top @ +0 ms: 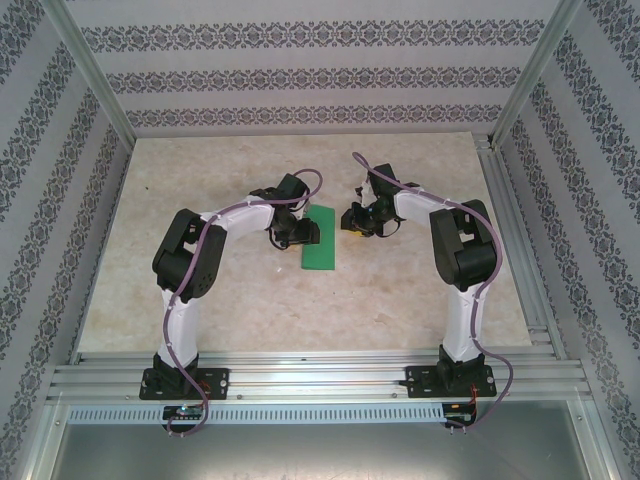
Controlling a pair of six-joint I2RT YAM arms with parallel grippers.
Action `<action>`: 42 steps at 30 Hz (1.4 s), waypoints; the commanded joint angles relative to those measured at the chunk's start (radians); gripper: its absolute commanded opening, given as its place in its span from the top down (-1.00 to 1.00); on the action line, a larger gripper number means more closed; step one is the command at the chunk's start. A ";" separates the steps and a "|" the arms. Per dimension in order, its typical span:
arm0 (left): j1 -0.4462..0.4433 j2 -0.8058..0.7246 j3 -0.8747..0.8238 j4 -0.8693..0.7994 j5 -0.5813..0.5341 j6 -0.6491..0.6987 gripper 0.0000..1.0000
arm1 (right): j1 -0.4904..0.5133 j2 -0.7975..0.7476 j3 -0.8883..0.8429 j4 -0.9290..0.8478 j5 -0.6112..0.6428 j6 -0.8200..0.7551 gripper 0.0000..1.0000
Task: Fold a paper plane with a square sheet of paper (fold left side to right side)
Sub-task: Hold the square sheet of paper at the center of the table.
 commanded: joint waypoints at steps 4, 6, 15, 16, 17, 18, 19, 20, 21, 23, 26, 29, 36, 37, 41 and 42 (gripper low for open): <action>-0.033 0.051 0.017 0.013 0.017 0.012 -0.02 | 0.027 0.003 0.029 0.050 -0.041 0.032 0.45; -0.034 0.055 0.018 0.013 0.015 0.010 -0.02 | 0.034 0.005 0.028 0.062 -0.047 0.041 0.45; -0.039 0.063 0.024 0.007 0.007 0.011 -0.02 | 0.057 0.010 0.022 0.085 -0.062 0.064 0.51; -0.039 0.063 0.024 0.005 0.006 0.012 -0.02 | 0.060 0.010 0.022 0.087 -0.064 0.066 0.51; -0.039 0.062 0.023 0.005 0.004 0.012 -0.02 | 0.063 0.012 0.020 0.090 -0.066 0.068 0.52; -0.039 0.063 0.021 0.003 0.002 0.012 -0.02 | 0.066 0.014 0.020 0.089 -0.068 0.069 0.52; -0.040 0.063 0.023 0.003 -0.001 0.013 -0.02 | 0.067 0.015 0.019 0.092 -0.067 0.071 0.53; -0.040 0.065 0.023 0.002 0.000 0.013 -0.02 | 0.069 0.016 0.017 0.094 -0.067 0.074 0.53; -0.040 0.065 0.023 0.002 0.000 0.013 -0.02 | 0.070 0.014 0.016 0.099 -0.066 0.078 0.53; -0.041 0.068 0.024 0.000 -0.002 0.013 -0.02 | 0.069 0.011 0.014 0.102 -0.059 0.084 0.53; -0.042 0.069 0.027 -0.004 -0.004 0.017 -0.02 | 0.066 0.000 0.009 0.111 -0.040 0.097 0.53; -0.042 0.071 0.031 -0.012 -0.010 0.021 -0.02 | 0.066 -0.007 0.011 0.115 -0.037 0.106 0.53; -0.042 0.078 0.036 -0.018 -0.016 0.024 -0.01 | 0.076 0.009 0.015 0.116 -0.048 0.119 0.58; -0.043 0.079 0.036 -0.019 -0.017 0.025 -0.01 | 0.079 0.011 0.014 0.120 -0.048 0.121 0.58; -0.043 0.081 0.038 -0.025 -0.023 0.027 -0.01 | 0.084 0.027 0.018 0.119 -0.050 0.126 0.62; -0.043 0.081 0.039 -0.027 -0.024 0.028 -0.01 | 0.087 0.032 0.020 0.116 -0.050 0.126 0.63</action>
